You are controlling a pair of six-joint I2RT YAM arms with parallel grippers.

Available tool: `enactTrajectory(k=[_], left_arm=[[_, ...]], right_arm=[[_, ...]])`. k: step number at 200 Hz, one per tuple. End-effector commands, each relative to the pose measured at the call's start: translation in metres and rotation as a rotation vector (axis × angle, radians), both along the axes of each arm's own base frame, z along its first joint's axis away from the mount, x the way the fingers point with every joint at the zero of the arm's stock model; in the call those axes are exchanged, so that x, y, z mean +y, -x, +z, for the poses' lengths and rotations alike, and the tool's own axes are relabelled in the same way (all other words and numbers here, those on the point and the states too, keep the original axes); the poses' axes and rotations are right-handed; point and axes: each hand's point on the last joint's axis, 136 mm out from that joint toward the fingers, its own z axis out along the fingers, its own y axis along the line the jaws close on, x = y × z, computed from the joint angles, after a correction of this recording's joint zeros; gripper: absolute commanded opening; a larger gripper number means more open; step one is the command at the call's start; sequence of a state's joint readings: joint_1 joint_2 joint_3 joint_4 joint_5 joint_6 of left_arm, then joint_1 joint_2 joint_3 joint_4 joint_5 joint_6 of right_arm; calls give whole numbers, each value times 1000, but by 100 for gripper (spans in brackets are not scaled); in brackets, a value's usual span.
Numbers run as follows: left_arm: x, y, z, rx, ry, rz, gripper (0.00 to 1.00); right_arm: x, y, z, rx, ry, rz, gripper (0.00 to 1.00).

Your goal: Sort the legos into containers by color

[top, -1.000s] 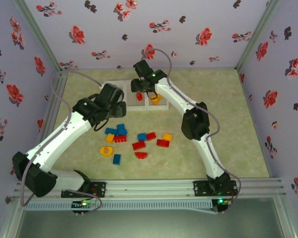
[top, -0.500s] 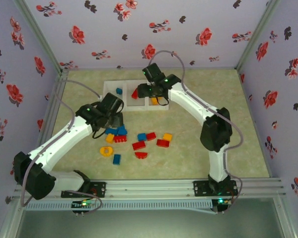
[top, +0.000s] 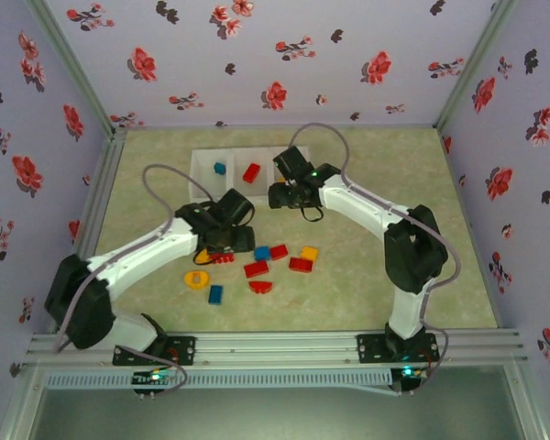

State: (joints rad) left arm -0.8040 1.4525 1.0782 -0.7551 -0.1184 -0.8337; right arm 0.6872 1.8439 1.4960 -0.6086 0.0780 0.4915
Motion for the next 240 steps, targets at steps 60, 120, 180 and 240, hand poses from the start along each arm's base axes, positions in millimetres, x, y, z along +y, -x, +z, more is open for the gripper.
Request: enactTrajectory(k=[60,120,180,240], left_arm=[[-66,1,-35,117,39,-72,75],[-74,-7,-54,145,-12,-92,72],[-59,-10,-63,154,-93,-81,63],[-45,-9,-67,162,-143,-79,62]], right_arm=[[-42,3,21,-55,-27,-118,76],[-62,8,20,-54,-29,-150,76],[-65,9,16,-46,-24,-152,76],[-62,6,16,-43,-28,-150,76]])
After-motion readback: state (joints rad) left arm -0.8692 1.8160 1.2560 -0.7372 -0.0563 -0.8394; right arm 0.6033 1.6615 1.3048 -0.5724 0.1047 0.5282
